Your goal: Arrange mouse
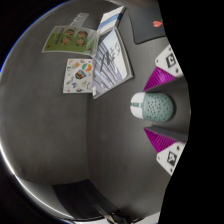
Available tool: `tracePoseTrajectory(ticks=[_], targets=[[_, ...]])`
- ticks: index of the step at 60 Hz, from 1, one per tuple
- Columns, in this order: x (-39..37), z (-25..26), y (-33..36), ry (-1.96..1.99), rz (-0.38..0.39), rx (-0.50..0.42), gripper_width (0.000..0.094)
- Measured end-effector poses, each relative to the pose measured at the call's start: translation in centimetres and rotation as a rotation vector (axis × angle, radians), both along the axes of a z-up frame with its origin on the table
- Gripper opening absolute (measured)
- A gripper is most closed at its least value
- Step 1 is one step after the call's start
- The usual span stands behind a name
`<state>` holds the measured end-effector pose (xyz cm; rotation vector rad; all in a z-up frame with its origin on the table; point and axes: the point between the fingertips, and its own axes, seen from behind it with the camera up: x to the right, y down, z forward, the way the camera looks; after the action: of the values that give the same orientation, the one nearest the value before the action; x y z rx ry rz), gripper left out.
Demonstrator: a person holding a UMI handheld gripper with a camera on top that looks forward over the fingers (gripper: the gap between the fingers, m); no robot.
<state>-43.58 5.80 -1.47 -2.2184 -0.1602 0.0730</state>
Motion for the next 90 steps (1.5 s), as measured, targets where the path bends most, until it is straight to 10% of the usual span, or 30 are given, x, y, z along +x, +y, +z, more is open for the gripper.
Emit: tracePoseTrajectory(ticks=[3, 16, 27, 41, 54, 72, 81, 86, 90], targets=[[-0.7, 0.0, 0.2, 0.008, 0.007, 0.013, 0.0529], [-1.6, 1.0, -0.9, -0.007, 0.008, 0.028, 0.0419], [-2.9, 12.4, -4.6, 0.06, 0.123, 0.208, 0.0418], [16.4, 25.1, -7.0, -0.104, -0.004, 0.471, 0.0413], [33.4, 11.6, -6.9, -0.079, -0.088, 0.226, 0.0415], [35.9, 1.0, -5.2, 0.028, -0.03, 0.085, 0.043], [35.8, 0.8, -5.2, 0.028, -0.002, 0.065, 0.0577], [35.9, 1.0, -6.0, 0.035, -0.005, 0.048, 0.0894], [35.9, 1.7, -7.6, 0.075, -0.003, 0.044, 0.084]])
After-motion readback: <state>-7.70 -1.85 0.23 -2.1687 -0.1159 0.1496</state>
